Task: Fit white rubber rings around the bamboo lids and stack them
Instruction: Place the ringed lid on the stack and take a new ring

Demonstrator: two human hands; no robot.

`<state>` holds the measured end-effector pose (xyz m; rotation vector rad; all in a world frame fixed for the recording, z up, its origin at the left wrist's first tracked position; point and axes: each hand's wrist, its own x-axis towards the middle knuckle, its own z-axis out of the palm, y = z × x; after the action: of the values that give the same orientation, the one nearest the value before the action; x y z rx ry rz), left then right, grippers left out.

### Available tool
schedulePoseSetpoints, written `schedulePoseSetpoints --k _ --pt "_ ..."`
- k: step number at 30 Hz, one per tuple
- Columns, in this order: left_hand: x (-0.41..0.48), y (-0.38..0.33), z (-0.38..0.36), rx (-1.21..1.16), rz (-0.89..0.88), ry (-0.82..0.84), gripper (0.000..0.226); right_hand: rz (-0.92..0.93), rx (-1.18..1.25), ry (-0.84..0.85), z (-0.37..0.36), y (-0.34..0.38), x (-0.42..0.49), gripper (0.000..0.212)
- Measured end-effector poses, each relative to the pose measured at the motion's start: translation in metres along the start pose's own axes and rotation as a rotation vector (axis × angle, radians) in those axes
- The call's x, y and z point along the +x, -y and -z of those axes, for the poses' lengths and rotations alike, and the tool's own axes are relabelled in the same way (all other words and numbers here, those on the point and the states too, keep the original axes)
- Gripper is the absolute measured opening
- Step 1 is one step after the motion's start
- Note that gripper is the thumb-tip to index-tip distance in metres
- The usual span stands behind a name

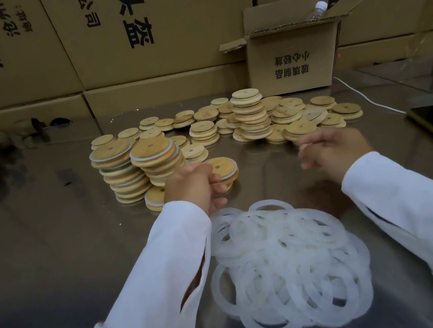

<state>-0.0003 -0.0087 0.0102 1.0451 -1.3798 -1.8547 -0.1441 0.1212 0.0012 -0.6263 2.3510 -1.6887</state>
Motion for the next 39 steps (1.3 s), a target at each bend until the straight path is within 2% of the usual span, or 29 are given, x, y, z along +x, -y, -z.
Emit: schedulePoseSetpoints --k 3,5,9,12,16,19,24,27,29,31,35,37,39 --pt "-0.003 0.011 -0.003 0.101 -0.13 0.083 0.017 -0.05 -0.109 -0.18 0.002 -0.001 0.041 0.016" --pt "-0.003 0.016 -0.003 0.129 -0.175 0.101 0.018 -0.053 -0.202 -0.237 -0.001 -0.001 0.064 0.023" --pt "0.0 0.016 -0.003 0.157 -0.198 0.116 0.017 -0.092 -0.386 -0.218 -0.012 -0.008 0.096 0.058" --pt "0.0 0.017 -0.003 0.177 -0.206 0.133 0.018 -0.06 -0.592 -0.152 -0.017 -0.018 0.101 0.061" --pt "0.002 0.018 -0.004 0.226 -0.241 0.148 0.018 -0.046 -0.503 -0.204 -0.019 -0.018 0.095 0.056" --pt "0.001 0.018 -0.005 0.211 -0.232 0.156 0.016 0.096 -0.382 -0.228 -0.021 -0.005 0.078 0.057" --pt "-0.003 0.011 -0.006 0.076 -0.176 0.163 0.005 0.503 -0.289 0.006 -0.025 0.018 0.007 0.051" --pt "-0.004 0.012 -0.006 0.082 -0.172 0.222 0.018 0.654 -0.249 0.127 -0.024 0.014 -0.035 0.054" --pt "-0.008 0.014 -0.007 0.113 -0.159 0.315 0.026 0.667 -0.229 0.152 -0.025 0.008 -0.051 0.057" --pt "-0.011 0.017 -0.009 0.134 -0.186 0.388 0.017 0.674 -0.229 0.16 -0.025 0.006 -0.057 0.063" --pt "-0.012 0.021 -0.009 0.212 -0.289 0.371 0.007 0.648 -0.254 0.291 -0.015 0.007 -0.059 0.08" --pt "-0.011 0.022 -0.009 0.191 -0.265 0.378 0.007 0.588 -0.284 0.348 -0.004 0.006 -0.055 0.076" --pt "-0.011 0.022 -0.009 0.177 -0.253 0.374 0.006 0.525 -0.324 0.358 0.006 0.003 -0.049 0.064"
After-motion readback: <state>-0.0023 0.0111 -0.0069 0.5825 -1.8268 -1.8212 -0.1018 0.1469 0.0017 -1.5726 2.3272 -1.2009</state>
